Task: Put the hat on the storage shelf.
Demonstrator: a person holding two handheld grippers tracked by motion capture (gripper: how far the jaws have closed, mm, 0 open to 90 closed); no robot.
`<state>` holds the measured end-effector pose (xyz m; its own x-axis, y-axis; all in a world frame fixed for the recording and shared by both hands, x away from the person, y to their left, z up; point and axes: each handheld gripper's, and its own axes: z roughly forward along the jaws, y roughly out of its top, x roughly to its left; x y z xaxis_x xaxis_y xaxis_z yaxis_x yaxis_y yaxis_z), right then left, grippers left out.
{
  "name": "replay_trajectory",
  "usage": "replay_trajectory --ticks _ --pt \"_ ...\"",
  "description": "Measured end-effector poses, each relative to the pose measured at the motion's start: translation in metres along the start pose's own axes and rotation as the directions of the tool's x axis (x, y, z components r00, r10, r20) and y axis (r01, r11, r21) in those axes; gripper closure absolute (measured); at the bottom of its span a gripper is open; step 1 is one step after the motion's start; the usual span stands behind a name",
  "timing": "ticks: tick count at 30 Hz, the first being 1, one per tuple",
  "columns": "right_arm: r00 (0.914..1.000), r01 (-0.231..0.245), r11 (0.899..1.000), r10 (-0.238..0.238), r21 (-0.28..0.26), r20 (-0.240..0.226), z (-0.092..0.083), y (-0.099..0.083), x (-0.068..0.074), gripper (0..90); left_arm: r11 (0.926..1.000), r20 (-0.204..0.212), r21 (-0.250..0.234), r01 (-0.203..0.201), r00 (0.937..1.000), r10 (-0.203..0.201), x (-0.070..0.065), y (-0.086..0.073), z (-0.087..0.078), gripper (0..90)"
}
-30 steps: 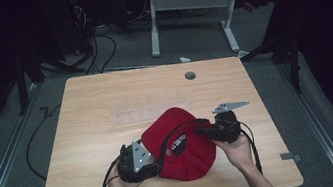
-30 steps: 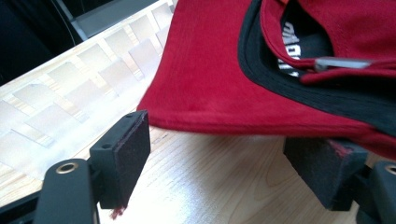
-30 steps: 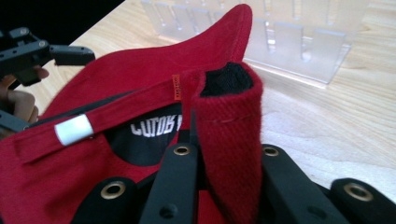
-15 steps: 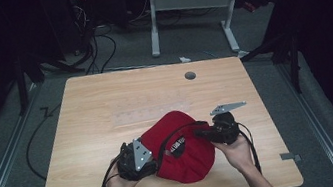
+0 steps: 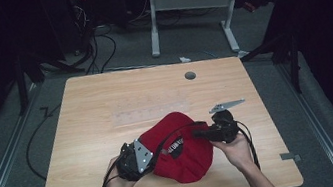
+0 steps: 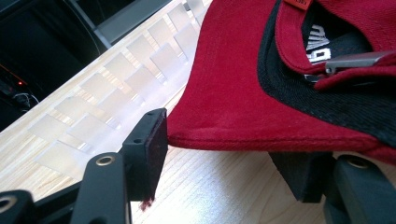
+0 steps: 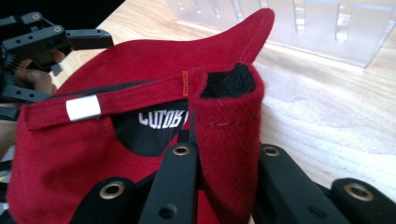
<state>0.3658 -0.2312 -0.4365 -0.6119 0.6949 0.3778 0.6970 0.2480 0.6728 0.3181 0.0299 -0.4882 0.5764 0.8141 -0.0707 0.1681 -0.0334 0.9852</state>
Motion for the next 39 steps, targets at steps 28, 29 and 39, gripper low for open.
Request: replay_trajectory --ticks 28,29,39 --pt "0.9987 -0.020 0.999 0.021 0.040 -0.047 0.003 0.007 -0.002 84.1 0.9985 0.040 -0.010 -0.053 0.9978 0.053 0.001 0.000 -0.001 39.4" --pt "0.9986 -0.022 0.999 0.024 0.042 -0.048 0.004 0.007 -0.002 84.0 0.9980 0.042 -0.006 -0.063 0.9972 0.063 0.001 -0.001 -0.002 41.0" --pt "0.9969 0.002 1.000 -0.003 -0.014 -0.079 0.002 0.007 0.003 80.1 0.9998 0.087 -0.009 -0.020 0.9960 0.021 0.002 0.007 -0.008 54.0"
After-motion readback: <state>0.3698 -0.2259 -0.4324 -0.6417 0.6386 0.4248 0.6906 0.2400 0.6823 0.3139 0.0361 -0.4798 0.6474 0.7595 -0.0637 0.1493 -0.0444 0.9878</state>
